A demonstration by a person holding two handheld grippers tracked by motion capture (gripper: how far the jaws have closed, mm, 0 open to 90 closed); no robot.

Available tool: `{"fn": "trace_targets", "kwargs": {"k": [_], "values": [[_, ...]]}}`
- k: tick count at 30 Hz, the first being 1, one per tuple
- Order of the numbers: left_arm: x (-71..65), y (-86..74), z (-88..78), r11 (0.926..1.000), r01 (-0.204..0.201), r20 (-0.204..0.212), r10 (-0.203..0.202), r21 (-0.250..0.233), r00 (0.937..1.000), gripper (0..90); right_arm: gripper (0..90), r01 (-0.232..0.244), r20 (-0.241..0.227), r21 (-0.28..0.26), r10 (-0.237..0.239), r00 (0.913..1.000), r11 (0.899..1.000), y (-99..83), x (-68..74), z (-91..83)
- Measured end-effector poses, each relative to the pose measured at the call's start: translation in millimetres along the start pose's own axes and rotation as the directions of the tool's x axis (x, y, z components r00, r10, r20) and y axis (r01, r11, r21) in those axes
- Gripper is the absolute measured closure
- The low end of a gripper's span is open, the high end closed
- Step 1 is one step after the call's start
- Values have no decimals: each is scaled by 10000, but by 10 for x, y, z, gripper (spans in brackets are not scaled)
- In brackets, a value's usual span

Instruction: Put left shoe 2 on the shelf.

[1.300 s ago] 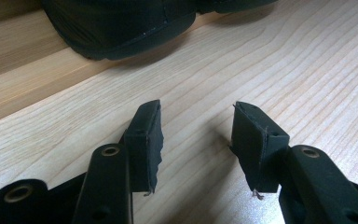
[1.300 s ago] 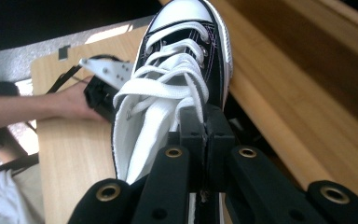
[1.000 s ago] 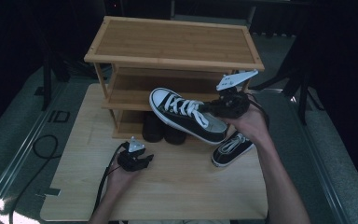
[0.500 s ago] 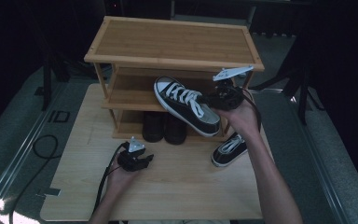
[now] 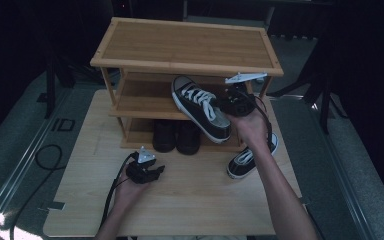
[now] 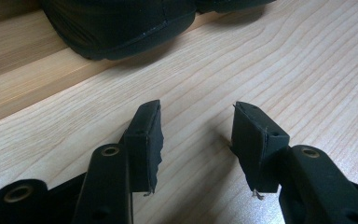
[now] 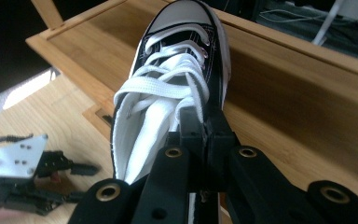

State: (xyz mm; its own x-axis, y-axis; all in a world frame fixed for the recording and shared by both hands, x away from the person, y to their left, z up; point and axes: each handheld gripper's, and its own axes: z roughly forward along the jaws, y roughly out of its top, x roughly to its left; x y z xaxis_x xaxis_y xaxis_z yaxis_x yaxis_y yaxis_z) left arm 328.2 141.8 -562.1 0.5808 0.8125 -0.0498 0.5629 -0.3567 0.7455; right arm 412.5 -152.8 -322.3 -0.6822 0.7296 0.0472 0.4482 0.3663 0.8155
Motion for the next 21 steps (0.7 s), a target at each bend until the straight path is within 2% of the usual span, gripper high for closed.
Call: {"fn": "trace_targets", "kwargs": {"k": [3, 4, 7, 9, 12, 13, 14, 17, 21], "values": [[-4, -1, 3, 10000, 62, 4, -62, -50, 10000, 533, 888, -216, 165, -66, 217, 9996, 9997, -45, -20, 24], [-3, -1, 3, 10000, 64, 9, -64, -53, 10000, 533, 886, -350, -16, -237, 350, 9994, 9991, -79, -40, 24], [-6, -1, 3, 10000, 68, -12, -68, -62, 10000, 533, 864, -381, -41, -248, 380, 9993, 9990, -86, -46, 22], [-6, -2, 3, 9999, 78, -13, -78, -64, 10000, 533, 825, -465, -91, -322, 462, 9989, 9984, -84, -65, 17], [-7, -2, 3, 10000, 70, -17, -70, -64, 10000, 532, 699, -395, -30, -324, 394, 9992, 9987, -87, -75, 3], [-7, -2, 3, 10000, 72, -17, -72, -65, 10000, 532, 699, -395, -30, -324, 394, 9992, 9987, -87, -75, 3], [-7, -1, 3, 10000, 71, -17, -71, -65, 10000, 532, 647, -480, -56, -500, 478, 9988, 9976, -90, -95, -22], [-7, -1, 4, 10000, 72, -18, -72, -67, 10000, 532, 607, -593, -71, -734, 589, 9982, 9955, -83, -116, -67], [-20, 2, 5, 10000, 39, -80, -39, -34, 10000, 533, 577, -499, -39, -858, 497, 9988, 9951, -81, -112, -118]]}}
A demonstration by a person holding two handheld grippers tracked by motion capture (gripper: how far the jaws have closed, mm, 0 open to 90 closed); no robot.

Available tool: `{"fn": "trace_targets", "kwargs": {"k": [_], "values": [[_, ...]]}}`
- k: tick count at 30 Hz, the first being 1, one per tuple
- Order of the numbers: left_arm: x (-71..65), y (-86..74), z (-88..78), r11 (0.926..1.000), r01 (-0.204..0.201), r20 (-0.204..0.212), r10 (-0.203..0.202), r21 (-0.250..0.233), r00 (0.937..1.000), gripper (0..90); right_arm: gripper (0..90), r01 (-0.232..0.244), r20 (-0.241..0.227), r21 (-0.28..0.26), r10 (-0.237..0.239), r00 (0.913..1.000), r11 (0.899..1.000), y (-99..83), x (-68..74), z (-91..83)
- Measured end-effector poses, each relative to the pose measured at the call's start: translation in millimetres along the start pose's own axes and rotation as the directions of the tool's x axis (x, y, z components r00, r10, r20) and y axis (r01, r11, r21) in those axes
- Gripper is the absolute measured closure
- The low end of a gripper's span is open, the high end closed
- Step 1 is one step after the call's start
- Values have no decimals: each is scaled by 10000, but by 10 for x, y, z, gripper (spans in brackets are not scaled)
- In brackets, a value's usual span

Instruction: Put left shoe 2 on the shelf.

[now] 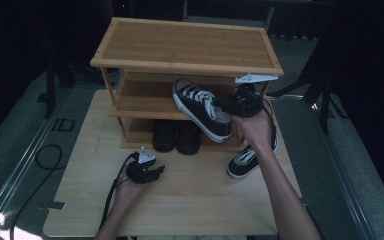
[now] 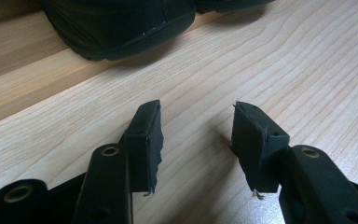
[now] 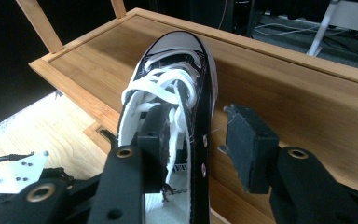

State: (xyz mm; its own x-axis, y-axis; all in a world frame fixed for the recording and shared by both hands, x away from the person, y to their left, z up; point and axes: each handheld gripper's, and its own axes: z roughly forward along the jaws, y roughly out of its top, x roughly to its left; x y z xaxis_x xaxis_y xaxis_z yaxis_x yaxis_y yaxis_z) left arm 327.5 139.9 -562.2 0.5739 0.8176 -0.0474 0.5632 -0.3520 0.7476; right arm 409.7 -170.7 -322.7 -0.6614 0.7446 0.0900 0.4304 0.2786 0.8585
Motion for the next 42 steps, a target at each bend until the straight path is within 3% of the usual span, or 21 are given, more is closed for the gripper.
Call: {"fn": "trace_targets", "kwargs": {"k": [3, 5, 17, 20, 22, 27, 34, 38, 42], "values": [[-14, 11, 6, 10000, -7, -13, 7, 37, 10000, 534, 567, 9, -80, -88, -10, 10000, 10000, -8, 1, -44], [-42, 20, 13, 9998, -180, -67, 180, 90, 9998, 550, 557, 248, 119, -19, -248, 9996, 9997, -40, 1, -71], [-276, 135, 48, 9962, -874, 276, 874, 10, 9958, 571, 550, 168, 242, -356, -160, 9996, 9992, -100, -57, -220], [-331, 177, 61, 9950, -995, 379, 997, -61, 9943, 575, 596, 221, 399, -362, -206, 9990, 9991, -101, -92, -283], [-371, 215, 71, 9936, -1123, 459, 1127, -123, 9926, 579, 613, 205, 381, -354, -191, 9991, 9992, -107, -108, -295], [-501, 332, 140, 9895, -1433, 681, 1444, -211, 9872, 602, 717, 119, 997, -274, -91, 9950, 9996, -175, -184, -381], [-746, 528, 296, 9823, -1808, 926, 1847, -492, 9784, 627, 771, 144, 1484, -94, -129, 9888, 9999, -293, -232, -451], [-879, 636, 441, 9757, -2148, 941, 2181, -438, 9714, 645, 775, 227, 1602, 33, -230, 9868, 9997, -382, -234, -490], [-943, 707, 526, 9730, -2275, 896, 2302, -393, 9690, 666, 778, 291, 1664, 120, -307, 9856, 9995, -432, -240, -516]]}}
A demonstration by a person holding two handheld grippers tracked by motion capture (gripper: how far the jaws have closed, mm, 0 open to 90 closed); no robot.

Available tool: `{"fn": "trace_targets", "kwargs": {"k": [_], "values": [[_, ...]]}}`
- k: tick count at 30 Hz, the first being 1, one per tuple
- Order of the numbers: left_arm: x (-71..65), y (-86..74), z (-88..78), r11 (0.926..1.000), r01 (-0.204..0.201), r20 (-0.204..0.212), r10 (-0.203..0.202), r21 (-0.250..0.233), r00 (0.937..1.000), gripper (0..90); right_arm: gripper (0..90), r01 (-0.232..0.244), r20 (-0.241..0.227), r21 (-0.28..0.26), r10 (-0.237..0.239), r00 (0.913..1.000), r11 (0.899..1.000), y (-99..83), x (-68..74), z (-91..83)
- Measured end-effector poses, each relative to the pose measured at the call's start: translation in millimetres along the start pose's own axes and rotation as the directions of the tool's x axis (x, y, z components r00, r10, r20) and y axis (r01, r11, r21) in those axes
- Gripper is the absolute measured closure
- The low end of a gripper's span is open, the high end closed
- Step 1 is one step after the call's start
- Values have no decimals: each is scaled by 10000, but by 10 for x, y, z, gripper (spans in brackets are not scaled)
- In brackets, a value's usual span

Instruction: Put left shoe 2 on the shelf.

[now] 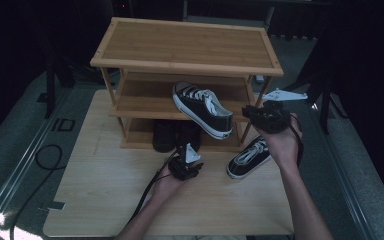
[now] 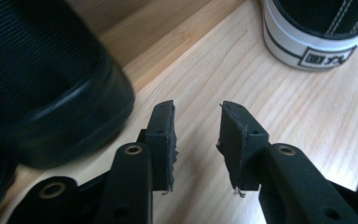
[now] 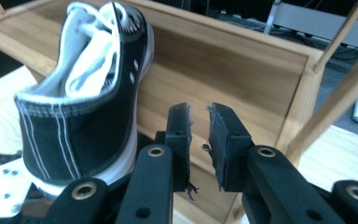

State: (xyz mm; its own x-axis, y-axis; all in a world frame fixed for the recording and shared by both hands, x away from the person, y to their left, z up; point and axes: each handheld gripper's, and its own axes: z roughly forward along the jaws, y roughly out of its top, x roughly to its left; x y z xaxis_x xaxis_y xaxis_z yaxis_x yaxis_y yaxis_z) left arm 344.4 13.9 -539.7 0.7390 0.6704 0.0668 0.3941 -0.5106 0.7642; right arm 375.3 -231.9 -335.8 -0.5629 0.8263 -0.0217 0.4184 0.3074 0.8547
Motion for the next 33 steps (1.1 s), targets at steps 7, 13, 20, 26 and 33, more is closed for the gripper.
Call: {"fn": "trace_targets", "kwargs": {"k": [7, 13, 20, 26, 33], "values": [[-37, 169, 231, 9992, -372, -280, 376, 153, 9989, 713, 770, 47, -111, 442, -42, 9999, 9990, -219, 23, -7], [-38, 278, 406, 9998, -145, -670, 155, 151, 9976, 773, 759, -90, -194, 509, 100, 9998, 9987, -347, 29, 6], [-83, 363, 579, 9998, 106, -1171, -87, 150, 9931, 899, 751, -58, -267, 570, 74, 9996, 9984, -459, 64, -2], [-110, 415, 680, 9993, 312, -1384, -279, 216, 9900, 900, 751, 68, -398, 620, -43, 9992, 9980, -559, 107, -38], [-91, 454, 752, 9982, 575, -1557, -546, 141, 9863, 900, 899, 566, -780, 648, -515, 9956, 9963, -655, 221, -54]]}}
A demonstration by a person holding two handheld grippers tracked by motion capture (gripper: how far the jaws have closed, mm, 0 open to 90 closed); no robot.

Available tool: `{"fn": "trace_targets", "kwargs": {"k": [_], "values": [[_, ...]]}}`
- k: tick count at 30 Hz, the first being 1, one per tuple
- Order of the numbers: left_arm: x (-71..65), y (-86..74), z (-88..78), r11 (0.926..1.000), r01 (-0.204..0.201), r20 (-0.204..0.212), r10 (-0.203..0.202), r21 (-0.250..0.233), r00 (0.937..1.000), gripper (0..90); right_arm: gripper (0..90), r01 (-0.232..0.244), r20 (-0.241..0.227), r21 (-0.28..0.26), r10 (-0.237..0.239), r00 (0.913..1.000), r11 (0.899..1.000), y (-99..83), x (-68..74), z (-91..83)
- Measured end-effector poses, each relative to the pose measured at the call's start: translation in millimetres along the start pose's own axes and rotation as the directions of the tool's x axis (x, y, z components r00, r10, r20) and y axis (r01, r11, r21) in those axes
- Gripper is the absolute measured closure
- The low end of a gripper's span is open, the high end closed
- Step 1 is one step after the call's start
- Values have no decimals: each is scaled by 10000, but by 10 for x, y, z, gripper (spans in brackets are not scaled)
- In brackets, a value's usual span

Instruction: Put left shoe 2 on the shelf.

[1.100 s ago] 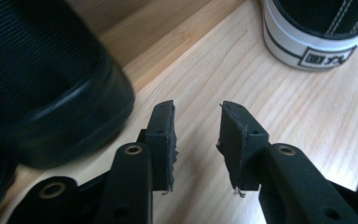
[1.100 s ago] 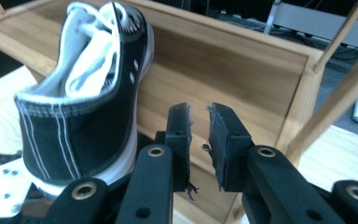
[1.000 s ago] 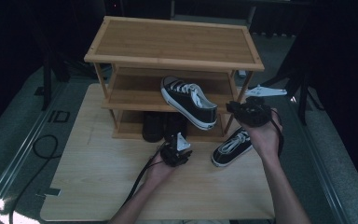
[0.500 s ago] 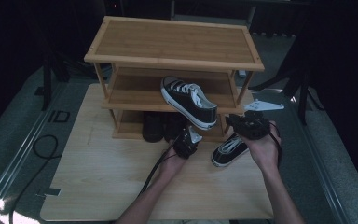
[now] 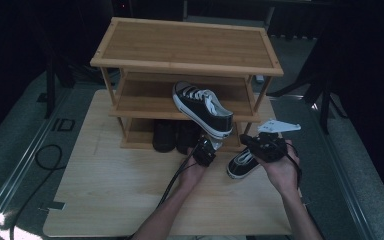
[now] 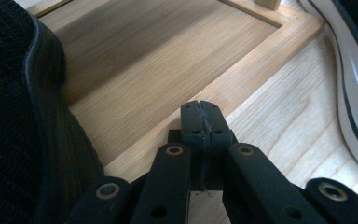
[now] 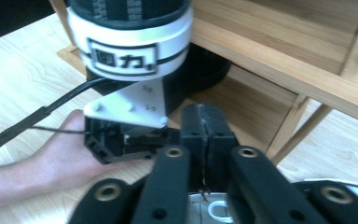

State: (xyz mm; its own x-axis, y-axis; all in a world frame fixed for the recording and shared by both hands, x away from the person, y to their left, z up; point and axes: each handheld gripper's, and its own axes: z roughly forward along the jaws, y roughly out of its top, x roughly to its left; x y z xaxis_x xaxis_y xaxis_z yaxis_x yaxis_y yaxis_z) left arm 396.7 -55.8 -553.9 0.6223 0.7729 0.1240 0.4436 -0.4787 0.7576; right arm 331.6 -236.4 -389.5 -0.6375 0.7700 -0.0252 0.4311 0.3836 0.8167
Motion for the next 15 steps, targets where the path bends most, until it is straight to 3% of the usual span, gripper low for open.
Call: {"fn": "trace_targets", "kwargs": {"k": [5, 8, 9, 10, 14, 15], "values": [[-10, 13, 1, 9999, -153, -81, 153, -3, 9999, 900, 900, 186, -493, -145, -193, 9986, 9997, 7, 85, 6], [-3, 32, 13, 9998, 109, -115, -111, -180, 9999, 900, 900, 402, -522, -342, -420, 9978, 9986, 38, 153, -9], [36, 41, -6, 9995, -258, -221, 262, 183, 9994, 900, 900, 402, -522, -342, -420, 9978, 9986, 38, 153, -9], [28, 46, 14, 10000, 41, -209, -40, 12, 9998, 900, 900, 430, -535, -456, -454, 9975, 9980, 53, 168, -18], [58, 62, 48, 9999, 95, -300, -92, 125, 9995, 900, 900, 583, -494, -662, -616, 9969, 9961, 75, 194, -29], [44, 68, 67, 9995, 330, -305, -330, -20, 9990, 900, 900, 583, -494, -662, -616, 9969, 9961, 75, 194, -29]]}}
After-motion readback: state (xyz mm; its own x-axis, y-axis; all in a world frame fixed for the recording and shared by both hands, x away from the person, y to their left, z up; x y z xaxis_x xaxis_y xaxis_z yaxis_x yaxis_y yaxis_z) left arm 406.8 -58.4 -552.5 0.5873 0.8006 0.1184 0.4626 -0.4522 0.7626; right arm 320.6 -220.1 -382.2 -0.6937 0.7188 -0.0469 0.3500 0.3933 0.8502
